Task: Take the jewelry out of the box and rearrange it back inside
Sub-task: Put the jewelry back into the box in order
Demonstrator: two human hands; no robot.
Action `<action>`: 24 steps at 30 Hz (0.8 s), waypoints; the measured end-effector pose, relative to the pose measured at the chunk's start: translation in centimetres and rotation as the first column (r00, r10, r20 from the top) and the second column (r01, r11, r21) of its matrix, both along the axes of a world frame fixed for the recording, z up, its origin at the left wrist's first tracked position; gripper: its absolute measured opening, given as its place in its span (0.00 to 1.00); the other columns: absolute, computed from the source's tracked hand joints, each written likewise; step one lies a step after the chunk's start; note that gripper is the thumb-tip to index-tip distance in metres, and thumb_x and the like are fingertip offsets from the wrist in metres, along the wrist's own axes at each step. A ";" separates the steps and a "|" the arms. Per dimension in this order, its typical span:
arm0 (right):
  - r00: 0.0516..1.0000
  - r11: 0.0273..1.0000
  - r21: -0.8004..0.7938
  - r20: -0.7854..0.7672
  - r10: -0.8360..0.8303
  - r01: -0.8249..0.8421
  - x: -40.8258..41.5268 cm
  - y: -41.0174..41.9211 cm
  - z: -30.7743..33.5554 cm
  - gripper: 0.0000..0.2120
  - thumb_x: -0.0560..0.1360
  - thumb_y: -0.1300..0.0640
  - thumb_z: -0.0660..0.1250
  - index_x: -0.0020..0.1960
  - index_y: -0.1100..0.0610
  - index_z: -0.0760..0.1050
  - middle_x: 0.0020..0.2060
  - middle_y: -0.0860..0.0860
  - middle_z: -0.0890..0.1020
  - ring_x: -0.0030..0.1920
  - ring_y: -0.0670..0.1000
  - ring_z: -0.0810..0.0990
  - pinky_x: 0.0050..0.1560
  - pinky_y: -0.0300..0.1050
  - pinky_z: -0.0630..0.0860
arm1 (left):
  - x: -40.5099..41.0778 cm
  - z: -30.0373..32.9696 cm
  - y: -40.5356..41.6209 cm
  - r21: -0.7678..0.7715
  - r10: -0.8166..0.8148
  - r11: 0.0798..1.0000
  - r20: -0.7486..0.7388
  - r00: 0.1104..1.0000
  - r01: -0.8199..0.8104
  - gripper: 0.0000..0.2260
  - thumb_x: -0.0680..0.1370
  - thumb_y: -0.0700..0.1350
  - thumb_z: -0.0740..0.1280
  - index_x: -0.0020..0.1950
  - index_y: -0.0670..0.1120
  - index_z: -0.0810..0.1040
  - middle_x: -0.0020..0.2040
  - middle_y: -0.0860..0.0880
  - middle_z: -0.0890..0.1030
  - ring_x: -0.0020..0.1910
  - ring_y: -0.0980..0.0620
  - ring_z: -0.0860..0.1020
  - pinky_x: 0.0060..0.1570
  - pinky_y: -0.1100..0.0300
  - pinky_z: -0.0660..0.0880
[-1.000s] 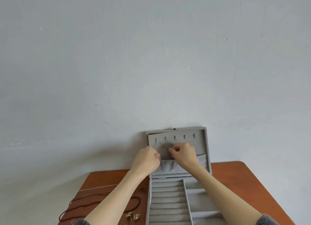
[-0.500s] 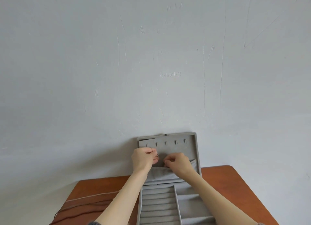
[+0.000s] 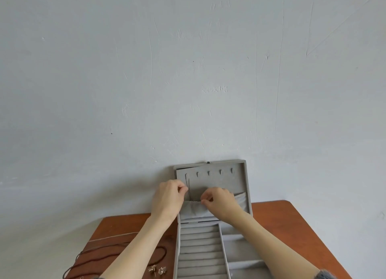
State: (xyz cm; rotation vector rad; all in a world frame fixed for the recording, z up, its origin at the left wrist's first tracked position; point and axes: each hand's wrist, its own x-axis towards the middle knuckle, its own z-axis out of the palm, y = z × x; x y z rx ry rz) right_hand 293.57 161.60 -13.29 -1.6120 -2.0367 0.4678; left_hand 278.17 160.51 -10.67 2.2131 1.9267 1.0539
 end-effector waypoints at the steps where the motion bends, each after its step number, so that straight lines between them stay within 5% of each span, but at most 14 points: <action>1: 0.996 1.000 0.022 0.086 -0.004 0.002 -0.2 -0.1 0.0 0.12 0.77 0.56 0.59 0.56 0.52 0.78 0.55 0.49 0.80 0.57 0.53 0.76 0.60 0.48 0.66 | -0.4 -0.2 -0.1 0.001 -0.068 0.998 -0.078 0.995 0.069 0.08 0.78 0.45 0.63 0.48 0.47 0.82 0.47 0.51 0.82 0.50 0.52 0.77 0.48 0.58 0.74; 6: 0.977 0.997 0.072 0.210 -0.041 0.026 -0.7 0.1 -0.4 0.13 0.78 0.56 0.57 0.57 0.51 0.77 0.57 0.51 0.78 0.58 0.54 0.74 0.58 0.50 0.63 | -1.2 -1.5 -0.3 -0.062 -0.171 0.985 -0.332 0.928 0.160 0.11 0.80 0.46 0.59 0.57 0.49 0.80 0.55 0.52 0.77 0.56 0.53 0.68 0.52 0.61 0.70; 14: 0.982 0.996 0.076 0.176 -0.069 0.057 -0.4 -0.1 -0.3 0.14 0.77 0.58 0.56 0.56 0.53 0.78 0.56 0.51 0.79 0.57 0.55 0.75 0.59 0.49 0.67 | -1.1 -1.6 -0.3 -0.040 -0.155 0.988 -0.401 0.903 0.151 0.10 0.80 0.44 0.58 0.54 0.47 0.78 0.54 0.51 0.75 0.56 0.51 0.70 0.49 0.60 0.70; 24: 0.950 0.974 0.208 0.313 0.019 -0.088 -1.9 -3.3 0.7 0.16 0.81 0.51 0.53 0.64 0.54 0.71 0.59 0.52 0.75 0.59 0.53 0.73 0.59 0.48 0.66 | -5.3 -1.2 -4.0 -0.030 -0.244 0.967 -0.402 0.882 0.254 0.15 0.81 0.50 0.54 0.64 0.48 0.71 0.59 0.51 0.74 0.58 0.52 0.71 0.55 0.60 0.70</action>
